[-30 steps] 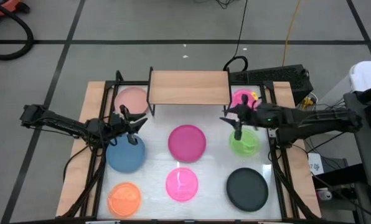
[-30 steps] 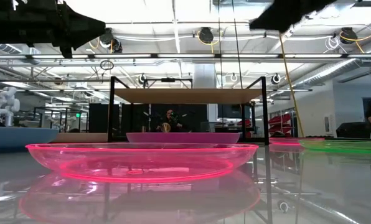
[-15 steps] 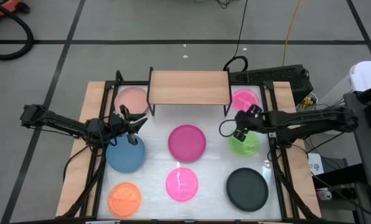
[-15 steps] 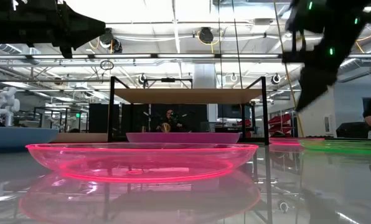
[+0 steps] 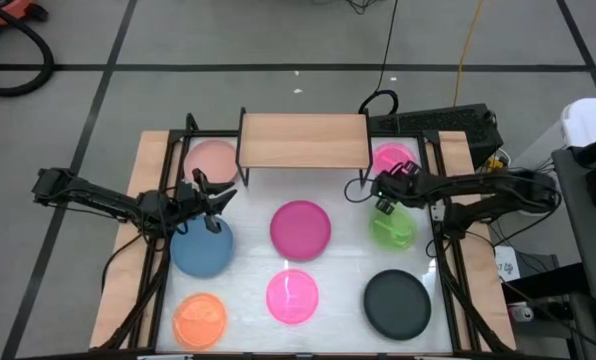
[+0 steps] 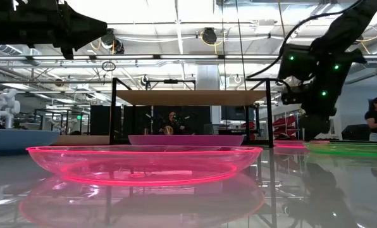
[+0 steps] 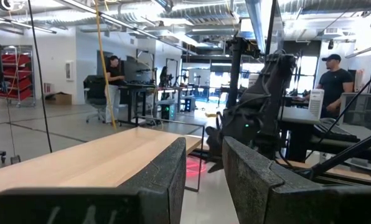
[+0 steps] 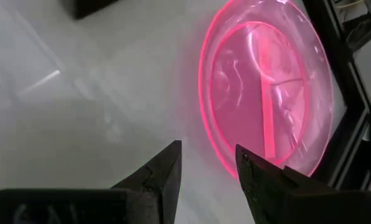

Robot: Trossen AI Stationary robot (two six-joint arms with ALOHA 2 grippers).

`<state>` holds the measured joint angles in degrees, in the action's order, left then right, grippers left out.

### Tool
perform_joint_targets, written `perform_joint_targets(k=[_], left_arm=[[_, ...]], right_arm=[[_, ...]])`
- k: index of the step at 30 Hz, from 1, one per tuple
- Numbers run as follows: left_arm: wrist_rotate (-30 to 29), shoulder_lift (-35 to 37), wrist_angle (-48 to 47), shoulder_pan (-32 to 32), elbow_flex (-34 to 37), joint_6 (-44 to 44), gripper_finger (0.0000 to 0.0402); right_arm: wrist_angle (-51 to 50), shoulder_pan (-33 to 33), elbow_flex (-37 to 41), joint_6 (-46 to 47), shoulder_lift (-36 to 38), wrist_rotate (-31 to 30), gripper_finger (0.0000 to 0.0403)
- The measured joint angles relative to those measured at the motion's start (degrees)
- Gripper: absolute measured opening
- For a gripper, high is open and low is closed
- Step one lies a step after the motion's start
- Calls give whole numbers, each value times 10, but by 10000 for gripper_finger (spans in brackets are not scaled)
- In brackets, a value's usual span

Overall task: Place and stack plates onto a shelf
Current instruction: Put the top right pink plate on the shelf

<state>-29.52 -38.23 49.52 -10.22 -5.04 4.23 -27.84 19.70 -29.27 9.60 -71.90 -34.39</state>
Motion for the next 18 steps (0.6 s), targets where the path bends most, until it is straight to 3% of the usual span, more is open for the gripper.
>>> perform_joint_targets(k=[12,18], left_arm=[[0,0,0,0,0,0,111],[0,0,0,0,0,0,111]], right_arm=[[56,88,8,-60,-37,46,130],[56,91,9,-62,-38,48,66]])
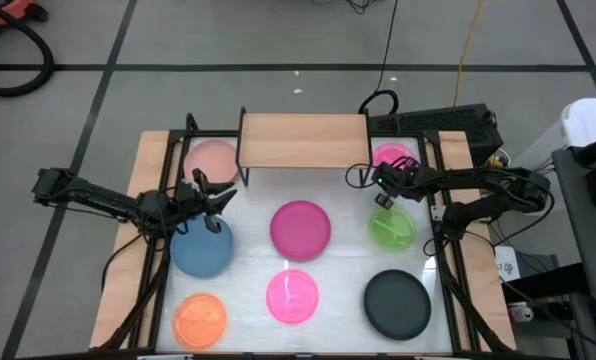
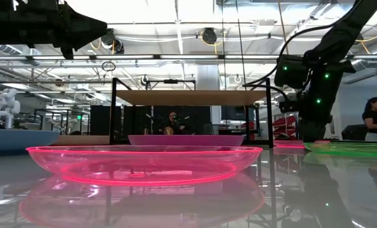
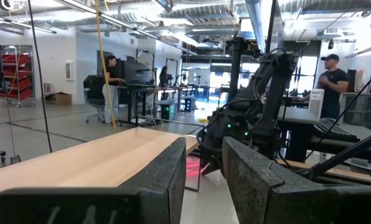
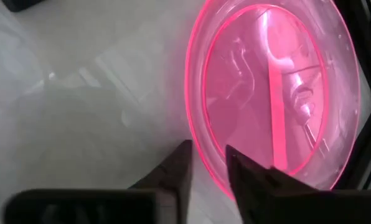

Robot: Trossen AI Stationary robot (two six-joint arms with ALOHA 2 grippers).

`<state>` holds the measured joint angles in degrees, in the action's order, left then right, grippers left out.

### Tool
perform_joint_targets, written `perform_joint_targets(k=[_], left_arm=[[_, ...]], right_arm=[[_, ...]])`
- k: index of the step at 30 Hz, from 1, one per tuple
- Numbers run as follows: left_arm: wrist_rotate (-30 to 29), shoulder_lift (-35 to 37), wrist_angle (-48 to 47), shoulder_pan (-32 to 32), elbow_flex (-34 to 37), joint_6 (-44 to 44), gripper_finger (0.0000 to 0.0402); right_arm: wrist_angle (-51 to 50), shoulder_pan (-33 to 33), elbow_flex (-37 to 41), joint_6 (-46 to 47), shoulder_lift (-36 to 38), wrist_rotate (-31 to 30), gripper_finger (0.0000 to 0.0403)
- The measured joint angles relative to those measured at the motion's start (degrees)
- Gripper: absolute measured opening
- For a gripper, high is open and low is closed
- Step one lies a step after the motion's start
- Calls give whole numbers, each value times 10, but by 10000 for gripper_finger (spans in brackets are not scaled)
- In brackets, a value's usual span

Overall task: Place and stack plates onto a shelf
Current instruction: Put the top right pink plate on the shelf

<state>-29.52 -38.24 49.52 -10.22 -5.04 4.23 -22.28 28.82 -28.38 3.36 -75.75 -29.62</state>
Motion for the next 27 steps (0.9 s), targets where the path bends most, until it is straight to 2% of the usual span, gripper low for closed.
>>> perform_joint_targets(k=[4,11,18,23,27], left_arm=[[0,0,0,0,0,0,111],[0,0,0,0,0,0,111],[0,0,0,0,0,0,111],[0,0,0,0,0,0,111],[0,0,0,0,0,0,111]], right_arm=[[-3,0,1,-1,-1,1,9],[-5,0,2,11,28,-2,1],[13,-1,2,31,131,-18,0],[102,-1,2,11,215,-94,0],[258,-1,1,-68,260,-106,0]])
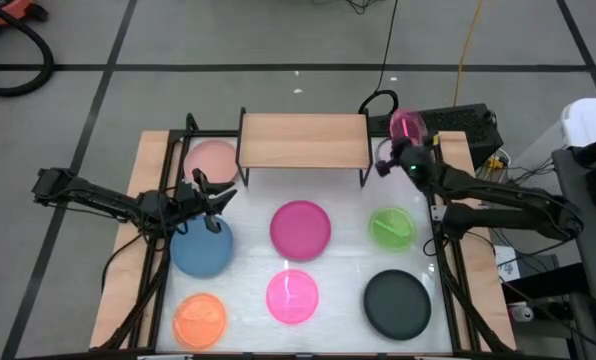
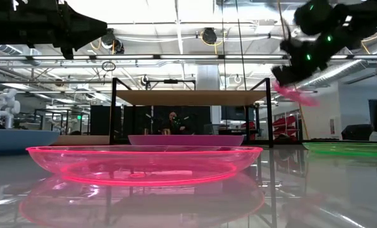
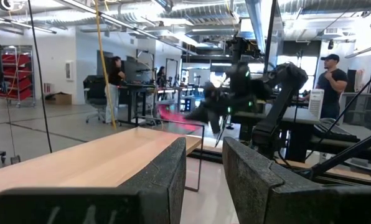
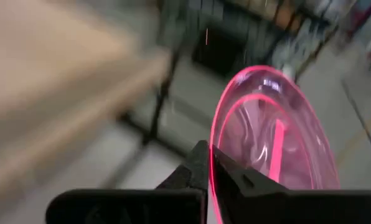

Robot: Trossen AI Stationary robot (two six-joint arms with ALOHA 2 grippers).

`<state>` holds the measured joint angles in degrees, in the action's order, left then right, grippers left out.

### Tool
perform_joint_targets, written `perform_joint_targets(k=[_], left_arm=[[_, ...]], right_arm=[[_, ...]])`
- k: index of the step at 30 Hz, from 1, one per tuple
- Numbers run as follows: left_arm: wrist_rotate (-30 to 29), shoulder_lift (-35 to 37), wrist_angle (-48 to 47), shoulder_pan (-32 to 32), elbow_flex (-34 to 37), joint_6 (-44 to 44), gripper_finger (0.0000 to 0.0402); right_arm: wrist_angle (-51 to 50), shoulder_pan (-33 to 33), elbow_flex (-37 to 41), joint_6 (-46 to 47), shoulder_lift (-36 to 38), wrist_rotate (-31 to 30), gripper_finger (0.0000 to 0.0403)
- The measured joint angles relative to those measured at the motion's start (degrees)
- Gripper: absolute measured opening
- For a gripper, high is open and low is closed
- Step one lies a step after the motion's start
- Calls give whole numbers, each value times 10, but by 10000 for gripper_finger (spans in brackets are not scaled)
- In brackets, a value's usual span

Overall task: Place and stack plates onto a shelf
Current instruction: Put the top right pink plate on the shelf

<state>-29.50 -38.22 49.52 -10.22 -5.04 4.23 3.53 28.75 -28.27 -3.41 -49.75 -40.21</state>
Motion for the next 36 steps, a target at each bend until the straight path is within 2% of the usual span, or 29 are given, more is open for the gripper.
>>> perform_joint_targets(k=[3,5,14,18,27,36], left_arm=[[0,0,0,0,0,0,111],[0,0,0,0,0,0,111],[0,0,0,0,0,0,111],[0,0,0,0,0,0,111],[0,0,0,0,0,0,111],[0,0,0,0,0,0,111]], right_arm=[[99,0,-16,-53,6,35,0],[125,0,-41,-73,-3,62,0],[121,-25,-180,-115,-122,216,0],[116,-49,-206,-165,-180,285,0],[107,-60,-206,-174,-269,302,0],[95,-64,-206,-160,-302,315,3]])
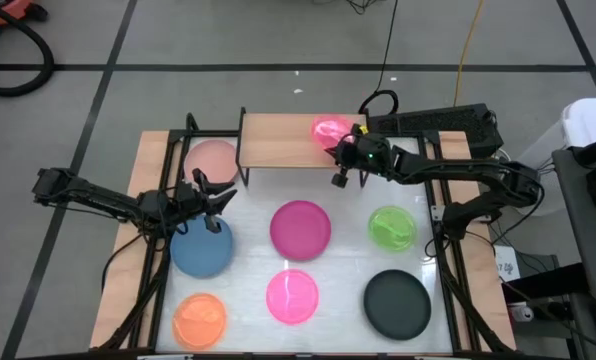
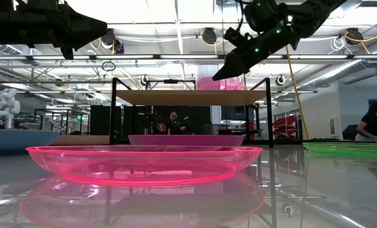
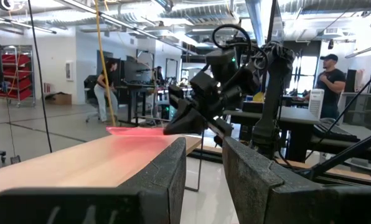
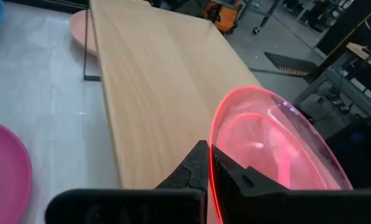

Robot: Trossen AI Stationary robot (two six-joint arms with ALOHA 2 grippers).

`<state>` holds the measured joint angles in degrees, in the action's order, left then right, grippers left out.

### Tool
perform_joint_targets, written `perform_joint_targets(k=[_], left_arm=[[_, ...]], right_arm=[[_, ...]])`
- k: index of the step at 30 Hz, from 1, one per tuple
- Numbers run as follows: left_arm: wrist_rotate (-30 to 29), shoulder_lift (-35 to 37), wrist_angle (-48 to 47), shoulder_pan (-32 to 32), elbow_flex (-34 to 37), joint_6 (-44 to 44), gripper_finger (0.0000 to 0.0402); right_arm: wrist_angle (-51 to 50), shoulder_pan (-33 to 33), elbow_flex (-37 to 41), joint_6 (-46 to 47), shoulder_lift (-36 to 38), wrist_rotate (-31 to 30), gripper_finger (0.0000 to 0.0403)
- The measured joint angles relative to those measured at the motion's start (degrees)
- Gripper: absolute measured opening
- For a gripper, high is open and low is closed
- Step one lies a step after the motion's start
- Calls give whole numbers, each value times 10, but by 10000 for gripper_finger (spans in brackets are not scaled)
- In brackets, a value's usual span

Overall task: Place and stack plates onto a shelf
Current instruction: Put the top right pink plate on the shelf, then stack the bottom pink plate on top of the pink plate on the shelf

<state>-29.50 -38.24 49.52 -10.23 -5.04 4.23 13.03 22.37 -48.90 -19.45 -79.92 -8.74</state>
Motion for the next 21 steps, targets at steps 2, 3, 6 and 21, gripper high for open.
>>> perform_joint_targets(k=[2,3,6,21], left_arm=[[0,0,0,0,0,0,111],[0,0,0,0,0,0,111],[0,0,0,0,0,0,111],[0,0,0,0,0,0,111]], right_arm=[[0,0,0,-1,0,0,12],[0,0,0,0,0,0,19],[0,-1,0,3,0,2,44],[41,-71,0,-21,106,47,130]])
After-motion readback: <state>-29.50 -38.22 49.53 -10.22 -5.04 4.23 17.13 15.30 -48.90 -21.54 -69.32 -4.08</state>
